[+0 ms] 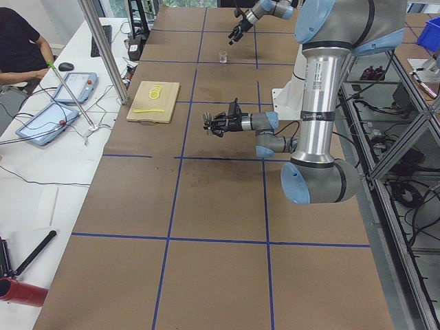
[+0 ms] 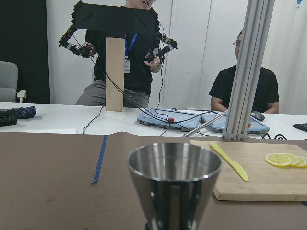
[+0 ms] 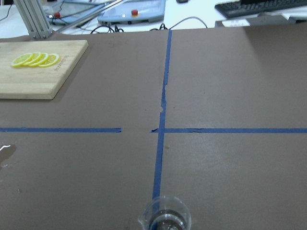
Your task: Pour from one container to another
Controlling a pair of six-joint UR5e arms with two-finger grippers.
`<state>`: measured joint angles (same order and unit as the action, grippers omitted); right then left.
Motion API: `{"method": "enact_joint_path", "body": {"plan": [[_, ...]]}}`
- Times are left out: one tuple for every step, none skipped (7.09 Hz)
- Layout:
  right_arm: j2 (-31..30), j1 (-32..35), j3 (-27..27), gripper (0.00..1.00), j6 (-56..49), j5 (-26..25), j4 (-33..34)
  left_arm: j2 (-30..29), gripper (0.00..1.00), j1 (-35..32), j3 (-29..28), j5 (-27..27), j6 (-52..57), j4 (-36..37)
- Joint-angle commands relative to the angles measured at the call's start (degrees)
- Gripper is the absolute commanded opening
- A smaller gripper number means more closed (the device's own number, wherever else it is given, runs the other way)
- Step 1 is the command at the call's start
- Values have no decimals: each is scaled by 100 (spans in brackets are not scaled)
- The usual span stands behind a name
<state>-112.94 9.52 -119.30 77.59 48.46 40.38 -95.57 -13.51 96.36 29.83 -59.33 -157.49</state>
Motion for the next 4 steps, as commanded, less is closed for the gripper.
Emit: {"method": "enact_joint_path", "body": {"plan": [[105, -941, 369, 99, 1139, -1561, 758, -23, 0, -3, -12, -3, 0, 8], [506, -1005, 477, 97, 1161, -1864, 1205, -23, 0, 6, -12, -3, 0, 8], [780, -1005, 895, 97, 1188, -2206, 1383, -23, 0, 6, -12, -3, 0, -1], [1009, -979, 1265, 97, 1197, -2418, 1385, -23, 0, 6, -12, -3, 0, -1]]}}
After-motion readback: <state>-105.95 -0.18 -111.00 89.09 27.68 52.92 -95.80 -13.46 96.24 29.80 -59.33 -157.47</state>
